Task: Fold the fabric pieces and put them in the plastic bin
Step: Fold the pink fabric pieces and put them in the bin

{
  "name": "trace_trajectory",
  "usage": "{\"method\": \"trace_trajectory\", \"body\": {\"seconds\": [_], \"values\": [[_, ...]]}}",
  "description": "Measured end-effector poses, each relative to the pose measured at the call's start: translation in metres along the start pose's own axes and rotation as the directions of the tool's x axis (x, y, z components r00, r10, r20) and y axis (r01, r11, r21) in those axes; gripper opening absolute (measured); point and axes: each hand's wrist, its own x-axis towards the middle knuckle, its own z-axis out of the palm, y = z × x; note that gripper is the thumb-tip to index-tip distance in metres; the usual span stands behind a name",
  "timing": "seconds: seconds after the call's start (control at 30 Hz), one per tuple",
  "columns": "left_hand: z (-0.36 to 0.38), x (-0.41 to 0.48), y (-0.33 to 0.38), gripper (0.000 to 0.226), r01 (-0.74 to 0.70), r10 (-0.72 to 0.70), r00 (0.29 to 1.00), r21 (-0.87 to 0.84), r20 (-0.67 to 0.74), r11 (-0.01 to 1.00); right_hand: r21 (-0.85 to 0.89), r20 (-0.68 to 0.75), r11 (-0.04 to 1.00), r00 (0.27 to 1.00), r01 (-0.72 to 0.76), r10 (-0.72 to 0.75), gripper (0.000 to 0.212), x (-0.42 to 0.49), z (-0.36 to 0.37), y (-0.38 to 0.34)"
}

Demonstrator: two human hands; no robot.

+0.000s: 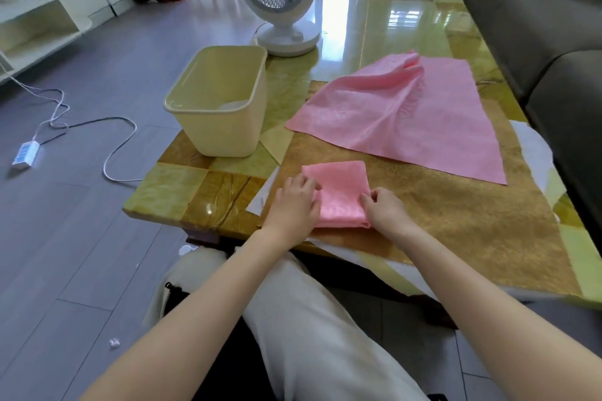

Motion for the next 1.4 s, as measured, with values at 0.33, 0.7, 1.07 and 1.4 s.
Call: {"method": "trace_trajectory", "body": {"seconds": [0.33, 0.7, 1.07, 1.4], "values": [[0.014, -0.003, -0.017, 0.047, 0.034, -0.060, 0.992, 0.219, 0.110, 0.975, 0.031, -0.092, 0.999, 0.995, -0.041, 0.043, 0.027, 0.003, 0.000, 0.003], [0.018, -0.003, -0.024, 0.038, 0.014, -0.020, 0.999, 0.180, 0.034, 0.983, 0.109, 0.074, 0.994, 0.997, -0.023, 0.015, 0.033, -0.004, -0.019, -0.024], [-0.029, 0.010, -0.052, 0.034, 0.091, -0.091, 0.994, 0.000, 0.061, 0.996, -0.063, -0.141, 0.917, 0.906, 0.395, -0.400, 0.025, -0.002, -0.021, -0.121], [-0.107, 0.036, -0.099, 0.039, 0.193, -0.224, 0.901, -0.119, -0.370, 0.974, 0.096, -0.272, 0.793, 0.782, 0.601, -0.560, 0.026, 0.018, 0.013, -0.185]]}}
